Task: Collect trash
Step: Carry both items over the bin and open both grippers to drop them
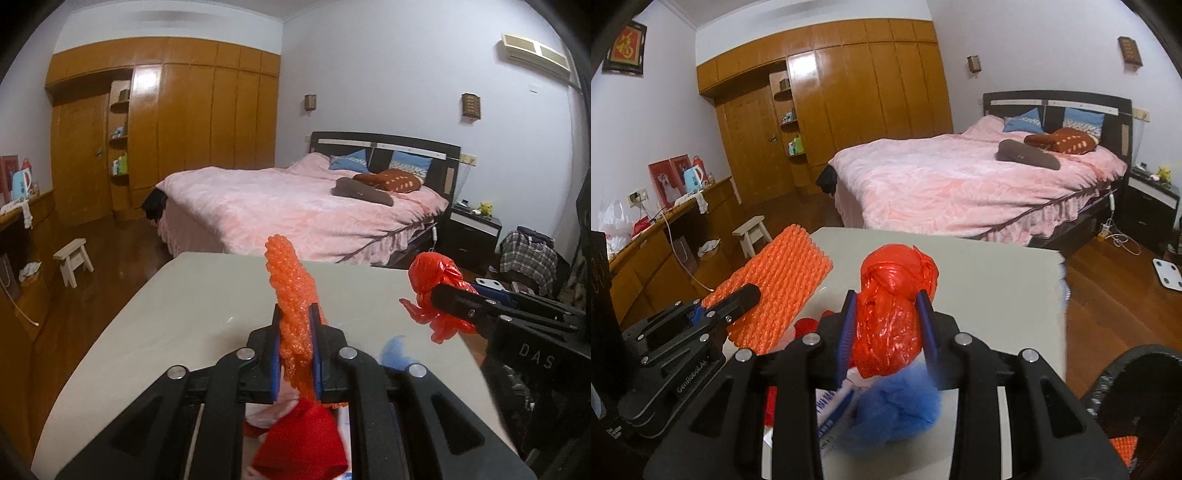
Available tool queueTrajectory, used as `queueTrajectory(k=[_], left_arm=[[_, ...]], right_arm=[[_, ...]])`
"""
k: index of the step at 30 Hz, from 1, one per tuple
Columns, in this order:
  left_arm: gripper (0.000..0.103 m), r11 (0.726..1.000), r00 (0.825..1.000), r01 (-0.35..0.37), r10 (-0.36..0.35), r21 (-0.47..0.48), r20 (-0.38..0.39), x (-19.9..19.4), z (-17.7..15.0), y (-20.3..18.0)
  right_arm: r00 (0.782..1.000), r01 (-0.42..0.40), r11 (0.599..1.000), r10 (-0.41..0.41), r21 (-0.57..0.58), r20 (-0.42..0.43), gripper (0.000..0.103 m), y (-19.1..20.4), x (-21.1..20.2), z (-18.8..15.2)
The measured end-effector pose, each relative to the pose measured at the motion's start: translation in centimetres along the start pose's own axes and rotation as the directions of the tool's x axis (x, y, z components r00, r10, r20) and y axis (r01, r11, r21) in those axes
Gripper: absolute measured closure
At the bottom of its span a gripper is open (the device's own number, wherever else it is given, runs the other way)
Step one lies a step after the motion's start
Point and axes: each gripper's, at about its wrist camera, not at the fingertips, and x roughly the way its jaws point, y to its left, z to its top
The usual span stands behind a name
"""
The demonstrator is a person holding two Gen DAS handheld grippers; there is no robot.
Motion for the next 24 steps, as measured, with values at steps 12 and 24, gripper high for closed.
queueTrajectory(k=[12,24], left_arm=[[0.091,0.992,0.994,0.110,-0.111,0.054,0.022,-1.1,0.6,-7.2],[0.091,0.953,0.958,0.285,-0.284,0.100,-0.029,-0.8,-0.5,-15.6]], right_arm=[[0.992,0.122,0.992,-0.123,0.042,0.020,0.072,-5.2,-5.6,-1.2],[0.954,0.301,0.948,-0.300,0.107,-0.021,0.072,-12.4,-11.6,-4.8]])
